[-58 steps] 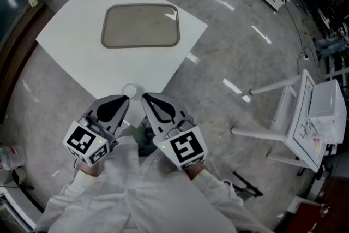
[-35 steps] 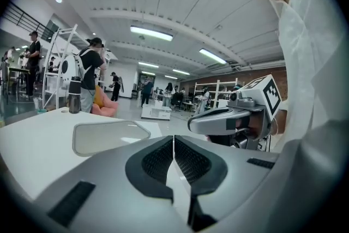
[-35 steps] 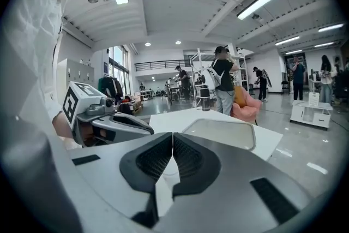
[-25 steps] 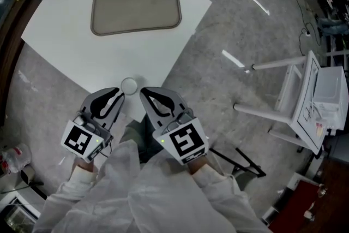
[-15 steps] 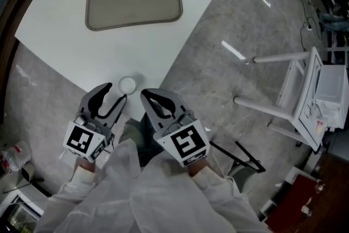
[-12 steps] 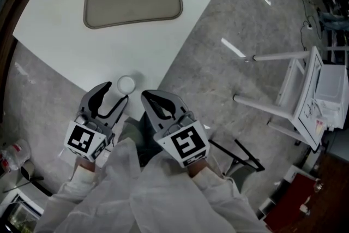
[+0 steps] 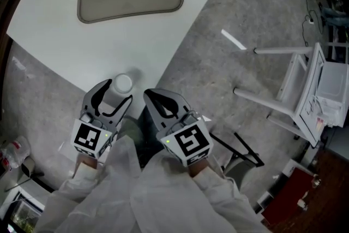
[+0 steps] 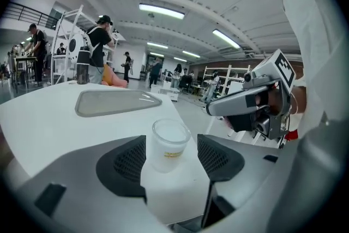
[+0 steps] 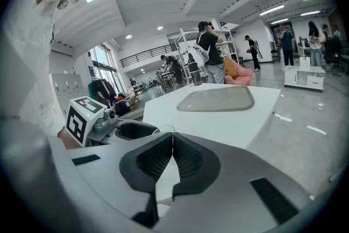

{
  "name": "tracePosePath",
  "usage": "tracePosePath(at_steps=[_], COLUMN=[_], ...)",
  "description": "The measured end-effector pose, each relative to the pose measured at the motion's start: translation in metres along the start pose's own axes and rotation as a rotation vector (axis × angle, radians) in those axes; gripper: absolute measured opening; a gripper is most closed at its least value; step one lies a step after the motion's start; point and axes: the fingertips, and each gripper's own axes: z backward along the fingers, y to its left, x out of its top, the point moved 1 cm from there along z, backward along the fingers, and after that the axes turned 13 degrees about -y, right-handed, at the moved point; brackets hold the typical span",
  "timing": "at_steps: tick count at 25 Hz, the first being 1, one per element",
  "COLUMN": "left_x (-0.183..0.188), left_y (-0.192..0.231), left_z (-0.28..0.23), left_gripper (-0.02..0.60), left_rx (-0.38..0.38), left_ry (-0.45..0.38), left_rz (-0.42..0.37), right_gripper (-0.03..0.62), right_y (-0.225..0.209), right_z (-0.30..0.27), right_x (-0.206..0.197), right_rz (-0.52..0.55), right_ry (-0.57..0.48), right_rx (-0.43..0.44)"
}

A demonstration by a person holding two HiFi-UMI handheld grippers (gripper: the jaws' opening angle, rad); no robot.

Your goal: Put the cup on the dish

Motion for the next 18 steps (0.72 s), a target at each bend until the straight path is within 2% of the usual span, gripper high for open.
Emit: tracePosePath(at_steps=[7, 18], left_x=[-0.013, -0.020], left_y=[0.000, 0.006], left_z=[-0.012, -0.032], left_gripper=[0.278, 0.278], left_rx=[-0.008, -0.009], left_ry=[0.011, 0.016], left_rz=[-0.042, -0.033], right_gripper=[0.012, 0.012], right_y=[0.004, -0.004], right_z=[0.001, 0.001], right_x=[-0.009, -0.008], right_rz=[-0.059, -0.071], right_ry=[0.008, 0.001], right_rx=[0.006, -0.022])
